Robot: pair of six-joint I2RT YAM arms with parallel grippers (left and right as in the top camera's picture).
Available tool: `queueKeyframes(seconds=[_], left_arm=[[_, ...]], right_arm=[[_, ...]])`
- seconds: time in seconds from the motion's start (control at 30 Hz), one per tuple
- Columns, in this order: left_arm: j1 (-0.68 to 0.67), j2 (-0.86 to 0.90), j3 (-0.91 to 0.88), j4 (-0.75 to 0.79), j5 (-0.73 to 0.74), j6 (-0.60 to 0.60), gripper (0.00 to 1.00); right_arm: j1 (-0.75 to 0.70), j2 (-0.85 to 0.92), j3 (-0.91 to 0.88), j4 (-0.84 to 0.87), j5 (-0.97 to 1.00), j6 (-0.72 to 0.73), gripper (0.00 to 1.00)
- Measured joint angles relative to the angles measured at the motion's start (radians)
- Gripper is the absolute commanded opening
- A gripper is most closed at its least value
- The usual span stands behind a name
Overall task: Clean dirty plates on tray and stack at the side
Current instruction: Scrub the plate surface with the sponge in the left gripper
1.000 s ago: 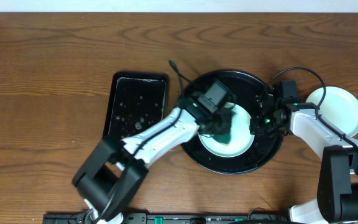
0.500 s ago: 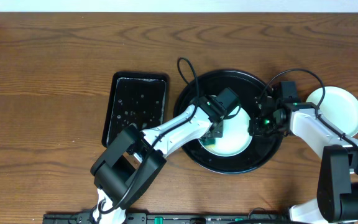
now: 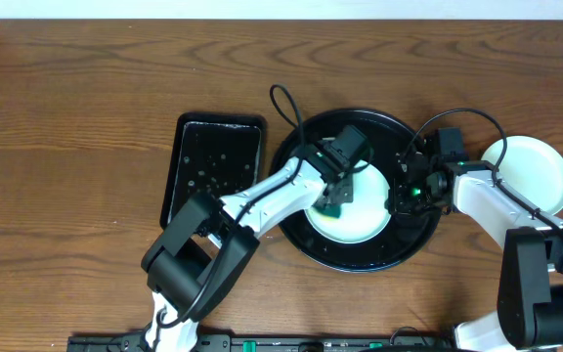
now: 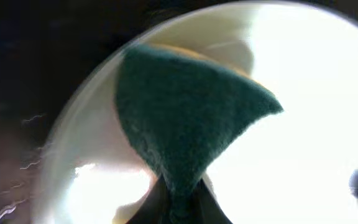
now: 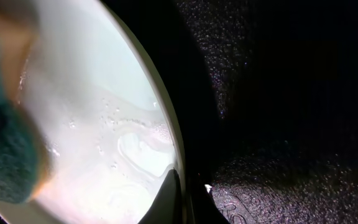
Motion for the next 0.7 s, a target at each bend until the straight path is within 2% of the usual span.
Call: queueKeyframes(seconds=[0.13, 0.4, 0.57, 0.7], left_arm=[[-0.009, 0.025, -0.001, 0.125, 0.132, -0.013, 0.08], [-0.047, 0.050, -0.001, 0.185, 0.228, -0.049, 0.07], [-0.051, 0.050, 0.029, 0.055, 0.225, -0.018, 0.07], [-0.068, 0.045, 0.069, -0.138, 0.112, -0.008, 0.07]], right_arm=[[-0.002, 0.000, 0.000, 0.002, 0.006, 0.000, 0.01], [-0.006, 0.000, 0.000, 0.002, 0.016, 0.000, 0.01], [-0.006, 0.000, 0.000, 0.000, 0.013, -0.001, 0.01], [-0.005, 0.000, 0.000, -0.004, 0.005, -0.004, 0.01]])
